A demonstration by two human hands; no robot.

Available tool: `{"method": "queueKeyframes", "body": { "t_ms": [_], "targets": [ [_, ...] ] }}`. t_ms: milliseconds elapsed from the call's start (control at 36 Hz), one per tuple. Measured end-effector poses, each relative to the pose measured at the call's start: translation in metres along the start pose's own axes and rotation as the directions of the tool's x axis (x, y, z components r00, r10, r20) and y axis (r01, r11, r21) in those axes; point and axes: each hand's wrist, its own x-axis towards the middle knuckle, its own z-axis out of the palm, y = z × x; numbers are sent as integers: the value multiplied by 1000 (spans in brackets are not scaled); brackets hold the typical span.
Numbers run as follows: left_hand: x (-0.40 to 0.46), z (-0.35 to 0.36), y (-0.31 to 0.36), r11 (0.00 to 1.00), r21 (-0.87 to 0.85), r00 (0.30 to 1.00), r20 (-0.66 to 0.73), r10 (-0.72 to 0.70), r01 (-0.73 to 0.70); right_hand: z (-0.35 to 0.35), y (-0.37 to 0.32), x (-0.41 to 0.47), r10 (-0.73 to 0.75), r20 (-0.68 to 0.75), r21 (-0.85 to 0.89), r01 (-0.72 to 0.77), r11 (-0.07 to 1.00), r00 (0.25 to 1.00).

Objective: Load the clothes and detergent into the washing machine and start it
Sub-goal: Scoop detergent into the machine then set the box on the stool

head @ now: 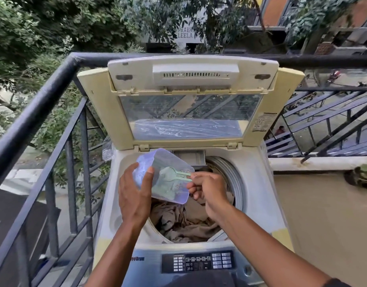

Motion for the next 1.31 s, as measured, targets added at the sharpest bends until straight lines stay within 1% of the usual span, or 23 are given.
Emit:
{"method": "queueKeyframes", "body": {
  "t_ms": [111, 222, 472, 667, 750, 917, 1083, 1222, 1306],
  "targets": [
    [3, 3, -6, 995, -55, 997, 25, -79, 80, -5, 0, 6, 13, -7, 6, -13, 1000, 1000],
    [6, 8, -15, 987, -54, 987, 52, -150, 152, -7, 2, 10, 16, -12, -12, -16, 1000, 1000],
    [8, 14, -19, 980, -75, 981, 77, -180, 186, -8, 3, 19, -10, -53, -108, 4, 994, 999],
    [12, 16, -22, 976, -78, 978, 72, -196, 201, -6, 9, 26, -86, -56, -218, 72, 973, 995],
    [13, 17, -22, 973, -80, 974, 80, -211, 217, -6, 10, 28, -94, -57, -228, 78, 970, 994],
    [12, 19, -23, 963, -117, 968, 96, -232, 242, -8, 10, 27, -42, -64, -186, 30, 982, 997],
    [13, 21, -24, 962, -99, 965, 85, -246, 254, -9, 4, 25, 15, -63, -73, -20, 997, 998],
    [15, 22, -26, 955, -94, 959, 61, -276, 281, -14, -9, 26, -13, -73, 18, 15, 1000, 997],
    [15, 24, -27, 952, -59, 953, 53, -299, 301, -19, -17, 34, -48, -116, 41, 54, 998, 992]
  ]
}}
